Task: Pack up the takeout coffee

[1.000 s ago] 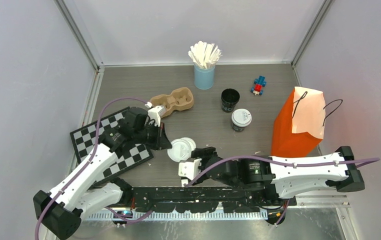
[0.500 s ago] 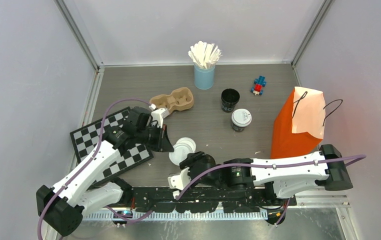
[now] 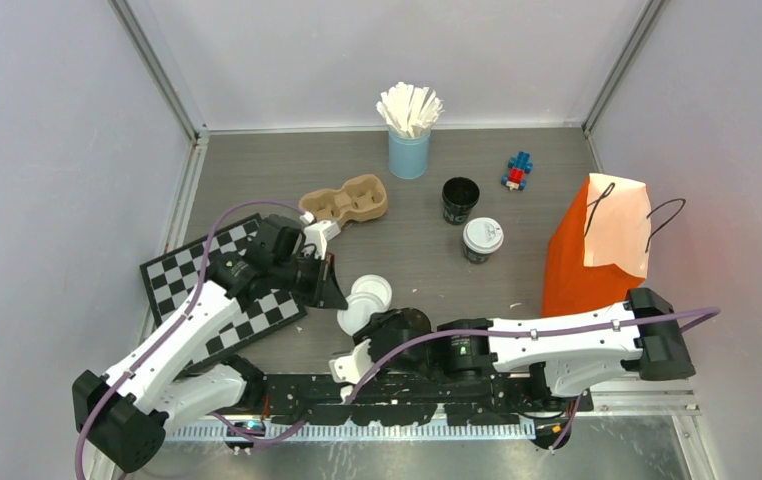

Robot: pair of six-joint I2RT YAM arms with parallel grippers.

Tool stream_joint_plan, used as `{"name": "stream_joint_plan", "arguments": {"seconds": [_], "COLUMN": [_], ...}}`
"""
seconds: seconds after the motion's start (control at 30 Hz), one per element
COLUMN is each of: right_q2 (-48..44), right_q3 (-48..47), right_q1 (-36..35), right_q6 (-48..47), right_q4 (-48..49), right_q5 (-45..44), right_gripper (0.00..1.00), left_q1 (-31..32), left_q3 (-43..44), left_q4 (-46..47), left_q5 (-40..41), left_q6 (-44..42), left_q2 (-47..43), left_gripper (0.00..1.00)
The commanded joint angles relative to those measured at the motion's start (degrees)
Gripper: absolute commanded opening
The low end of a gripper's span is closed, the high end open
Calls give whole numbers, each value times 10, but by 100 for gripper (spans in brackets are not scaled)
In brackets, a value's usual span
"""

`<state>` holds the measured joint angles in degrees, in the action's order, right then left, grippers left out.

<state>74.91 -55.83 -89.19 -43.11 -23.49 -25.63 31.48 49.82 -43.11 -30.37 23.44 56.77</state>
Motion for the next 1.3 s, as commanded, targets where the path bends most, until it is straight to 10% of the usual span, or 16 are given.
{"name": "stream_joint_plan", "arguments": {"seconds": [0.0, 0.2, 0.67, 0.93, 1.27], "right_q2": [7, 10, -97, -186, -185], "right_q3": [-31, -26, 7, 34, 23], "right_q1": [1, 2, 99, 291, 328], "right_q6": [-20, 5, 378, 608, 651], "right_q4": [18, 30, 86, 72, 30], "right_q5": [1, 18, 100, 427, 657], "right_gripper": [42, 1, 0, 3, 1], "left_q1": [-1, -1, -1, -1, -1], "left_q3": [30, 43, 70, -35, -85], "left_q4": [-8, -8, 94, 170, 207], "left_q5": [-23, -13, 188, 43, -219], "left_q6": [-11, -6, -36, -198, -446], "left_q2": [1, -3, -148, -242, -280], "left_gripper": [0, 5, 67, 68, 70]}}
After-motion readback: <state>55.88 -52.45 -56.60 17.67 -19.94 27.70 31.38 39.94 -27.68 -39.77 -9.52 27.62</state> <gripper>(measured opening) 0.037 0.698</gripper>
